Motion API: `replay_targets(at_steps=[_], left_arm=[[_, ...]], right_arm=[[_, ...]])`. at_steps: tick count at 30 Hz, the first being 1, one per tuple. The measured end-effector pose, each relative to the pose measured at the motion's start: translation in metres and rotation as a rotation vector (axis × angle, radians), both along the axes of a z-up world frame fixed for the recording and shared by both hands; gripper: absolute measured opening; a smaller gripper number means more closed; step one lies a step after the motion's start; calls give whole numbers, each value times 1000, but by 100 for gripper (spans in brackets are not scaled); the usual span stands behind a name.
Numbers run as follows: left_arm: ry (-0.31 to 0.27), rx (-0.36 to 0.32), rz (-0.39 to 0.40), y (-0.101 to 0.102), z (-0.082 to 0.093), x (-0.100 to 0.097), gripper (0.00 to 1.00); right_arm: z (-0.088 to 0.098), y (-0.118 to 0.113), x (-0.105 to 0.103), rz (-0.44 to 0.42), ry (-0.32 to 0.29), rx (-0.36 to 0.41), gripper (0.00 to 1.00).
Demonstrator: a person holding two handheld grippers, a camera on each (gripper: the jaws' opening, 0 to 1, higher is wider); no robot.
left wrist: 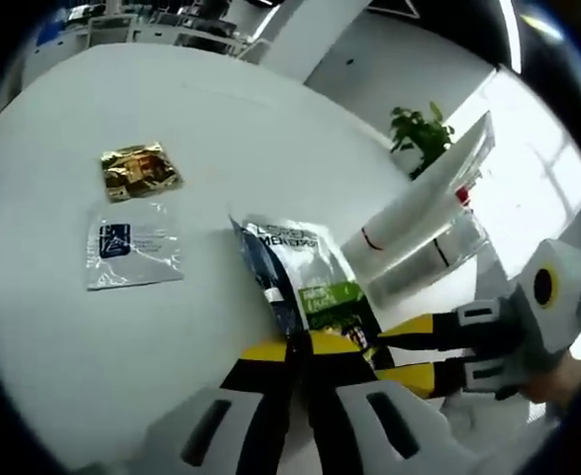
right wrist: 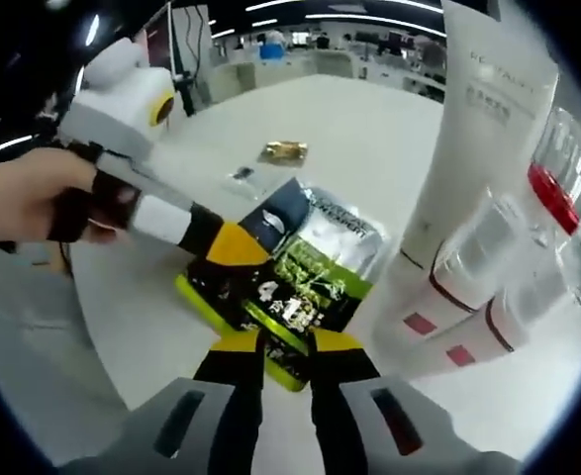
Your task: Arrange the skincare products in the storage area until every visible bottle or jar stands upright without overlapping.
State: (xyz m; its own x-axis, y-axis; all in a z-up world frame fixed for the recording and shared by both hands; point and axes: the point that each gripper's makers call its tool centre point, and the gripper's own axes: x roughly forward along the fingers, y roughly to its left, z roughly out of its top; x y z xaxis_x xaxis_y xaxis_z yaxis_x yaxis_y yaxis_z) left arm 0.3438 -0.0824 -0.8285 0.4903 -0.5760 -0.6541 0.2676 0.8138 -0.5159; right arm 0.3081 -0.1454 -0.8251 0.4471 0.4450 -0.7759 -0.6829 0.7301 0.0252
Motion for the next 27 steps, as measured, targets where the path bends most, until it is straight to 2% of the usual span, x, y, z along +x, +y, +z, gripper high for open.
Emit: replay_targets(at_steps=[3,11,19,27], left_arm=[[-4,3,-5,-1,1,0,2],[-42,40,-61,-2,0,1,3],[-67,106,-119,0,1,-4,6],[-89,131,-133,6,10,-8,10]], right_arm=[[-4,0,-2,18,-2,-28,18],[-6,0,-2,29,-20,-38,17],[-5,-1,-2,28,-23,-43,18],[-5,0,-2,39,-29,-53,18]])
